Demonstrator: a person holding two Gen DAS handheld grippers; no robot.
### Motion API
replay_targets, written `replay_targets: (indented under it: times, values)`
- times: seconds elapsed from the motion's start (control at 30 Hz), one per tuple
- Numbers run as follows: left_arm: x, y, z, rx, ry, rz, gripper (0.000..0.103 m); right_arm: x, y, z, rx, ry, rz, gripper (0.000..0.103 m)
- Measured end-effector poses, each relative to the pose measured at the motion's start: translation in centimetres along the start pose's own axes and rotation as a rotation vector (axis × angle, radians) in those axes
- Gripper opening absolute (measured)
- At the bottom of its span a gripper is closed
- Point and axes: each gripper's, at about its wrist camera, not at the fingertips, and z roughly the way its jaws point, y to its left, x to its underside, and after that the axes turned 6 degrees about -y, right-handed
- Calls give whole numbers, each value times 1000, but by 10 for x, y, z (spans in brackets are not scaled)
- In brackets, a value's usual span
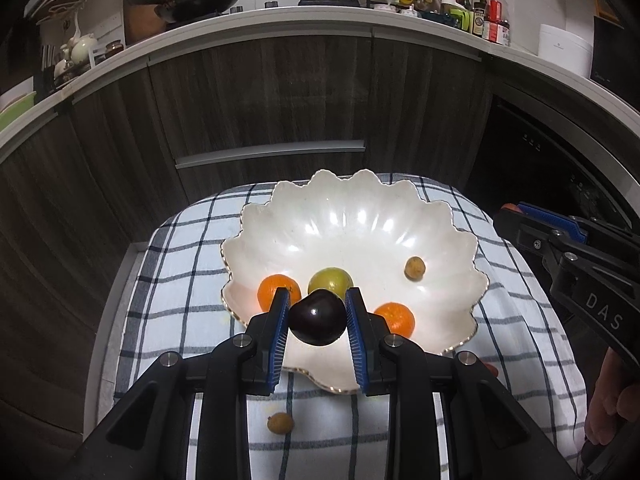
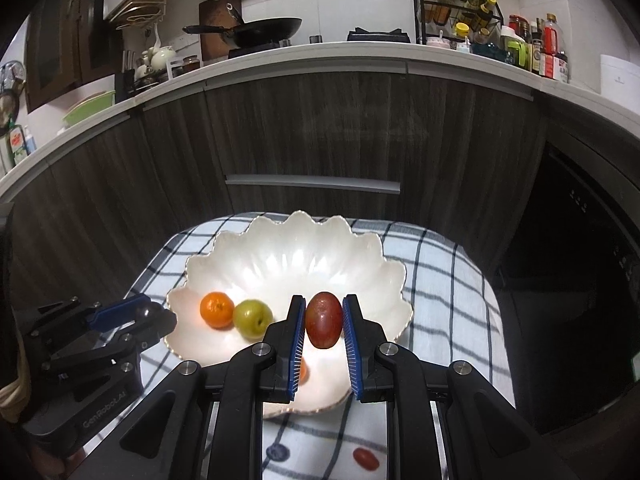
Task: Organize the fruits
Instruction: 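Carry the plum and red grape with both tools over the white bowl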
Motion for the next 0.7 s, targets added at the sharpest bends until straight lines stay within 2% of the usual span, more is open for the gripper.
replay_targets:
  times: [0.4, 0.7]
  values:
    - [-11, 9, 36, -10, 21, -13, 28, -11, -10, 35, 10, 17, -4, 20]
    - [-3, 10, 57, -2, 63, -24, 28, -9, -13, 58, 11, 50, -5, 20]
